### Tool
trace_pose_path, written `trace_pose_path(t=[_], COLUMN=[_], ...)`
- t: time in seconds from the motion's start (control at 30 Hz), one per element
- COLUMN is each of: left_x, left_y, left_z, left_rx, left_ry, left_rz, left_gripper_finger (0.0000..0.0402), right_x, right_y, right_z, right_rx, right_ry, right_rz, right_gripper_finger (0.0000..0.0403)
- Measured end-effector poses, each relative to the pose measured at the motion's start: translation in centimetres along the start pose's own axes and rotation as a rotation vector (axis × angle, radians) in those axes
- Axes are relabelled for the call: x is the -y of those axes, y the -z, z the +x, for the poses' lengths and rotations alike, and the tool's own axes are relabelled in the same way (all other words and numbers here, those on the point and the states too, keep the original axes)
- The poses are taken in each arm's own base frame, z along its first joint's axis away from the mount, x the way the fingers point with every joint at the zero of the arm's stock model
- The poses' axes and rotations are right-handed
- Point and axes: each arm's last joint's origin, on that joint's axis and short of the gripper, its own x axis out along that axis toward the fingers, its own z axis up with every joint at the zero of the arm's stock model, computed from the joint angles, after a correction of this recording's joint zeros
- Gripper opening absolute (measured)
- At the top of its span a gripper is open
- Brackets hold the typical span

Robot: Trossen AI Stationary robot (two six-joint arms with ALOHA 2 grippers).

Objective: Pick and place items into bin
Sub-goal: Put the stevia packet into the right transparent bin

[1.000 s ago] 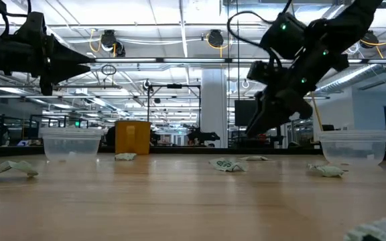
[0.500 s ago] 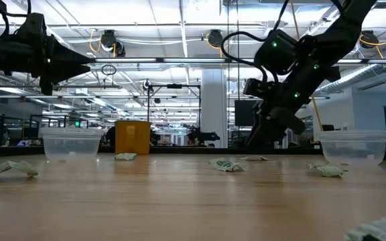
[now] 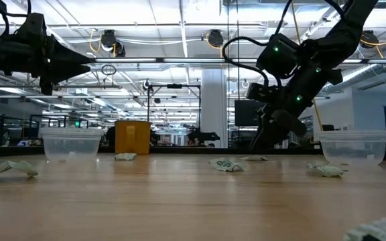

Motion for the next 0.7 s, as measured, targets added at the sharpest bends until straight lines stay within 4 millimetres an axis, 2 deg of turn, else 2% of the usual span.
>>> trace_pose_path(t=[0.2,0.43,0.7], left_x=[0.0,0.0,0.0], left_y=[0.0,0.0,0.0], left_z=[0.0,0.0,0.0], left_rx=[0.000,0.000,0.006], left_ry=[0.000,0.000,-0.012], left_rz=[0.000,-0.001,-0.001], left_gripper_finger=[0.0129,0.0129,0.0129], right_x=[-0.3,-0.2,-0.4], right_y=[0.7,0.7,1.3], right_z=[0.1,0.1,2.2], right_rx=[0.040,0.078,0.080], right_ry=[-0.064,-0.053,-0.048], right_rz=[0.002,-0.014,-0.052], right_gripper_finger=[0.0086,0.0086,0.0086])
